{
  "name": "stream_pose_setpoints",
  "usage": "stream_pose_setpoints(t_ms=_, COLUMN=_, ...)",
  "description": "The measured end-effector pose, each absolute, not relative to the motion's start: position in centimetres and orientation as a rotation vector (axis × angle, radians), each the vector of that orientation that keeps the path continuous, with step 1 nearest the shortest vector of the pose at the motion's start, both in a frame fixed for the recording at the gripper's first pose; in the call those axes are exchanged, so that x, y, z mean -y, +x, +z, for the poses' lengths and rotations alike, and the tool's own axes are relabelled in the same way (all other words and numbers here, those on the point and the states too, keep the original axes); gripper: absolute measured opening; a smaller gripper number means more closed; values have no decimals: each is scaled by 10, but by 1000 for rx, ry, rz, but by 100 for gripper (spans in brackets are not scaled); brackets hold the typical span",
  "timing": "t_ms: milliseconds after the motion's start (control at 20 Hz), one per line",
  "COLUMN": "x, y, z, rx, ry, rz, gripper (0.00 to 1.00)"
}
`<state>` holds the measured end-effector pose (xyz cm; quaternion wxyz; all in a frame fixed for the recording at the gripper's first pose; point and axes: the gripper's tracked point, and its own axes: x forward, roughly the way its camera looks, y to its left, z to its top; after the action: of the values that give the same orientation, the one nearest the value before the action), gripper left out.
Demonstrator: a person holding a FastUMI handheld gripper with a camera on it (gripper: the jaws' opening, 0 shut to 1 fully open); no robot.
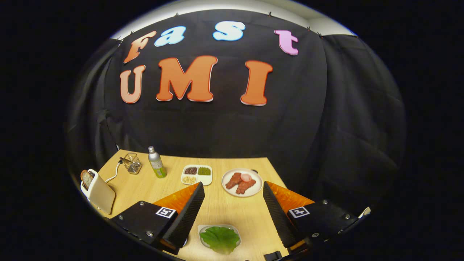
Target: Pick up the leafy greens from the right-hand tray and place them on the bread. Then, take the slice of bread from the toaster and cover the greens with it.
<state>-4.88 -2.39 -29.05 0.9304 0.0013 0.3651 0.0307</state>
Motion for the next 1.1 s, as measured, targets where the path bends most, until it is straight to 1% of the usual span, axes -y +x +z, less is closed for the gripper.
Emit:
stream_pose_setpoints(t_ms=100, x=18, y=-62, z=-324, rx=-855, ry=21, rz=81, gripper=96)
stream_pose_setpoints(t_ms=250, x=15, y=-77, z=-357, rx=-958, ry=27, rz=108, gripper=96)
stream_pose_setpoints(t_ms=1100, x=-5, y=-168, z=-502, rx=-1385, ry=-74, rz=308, gripper=94)
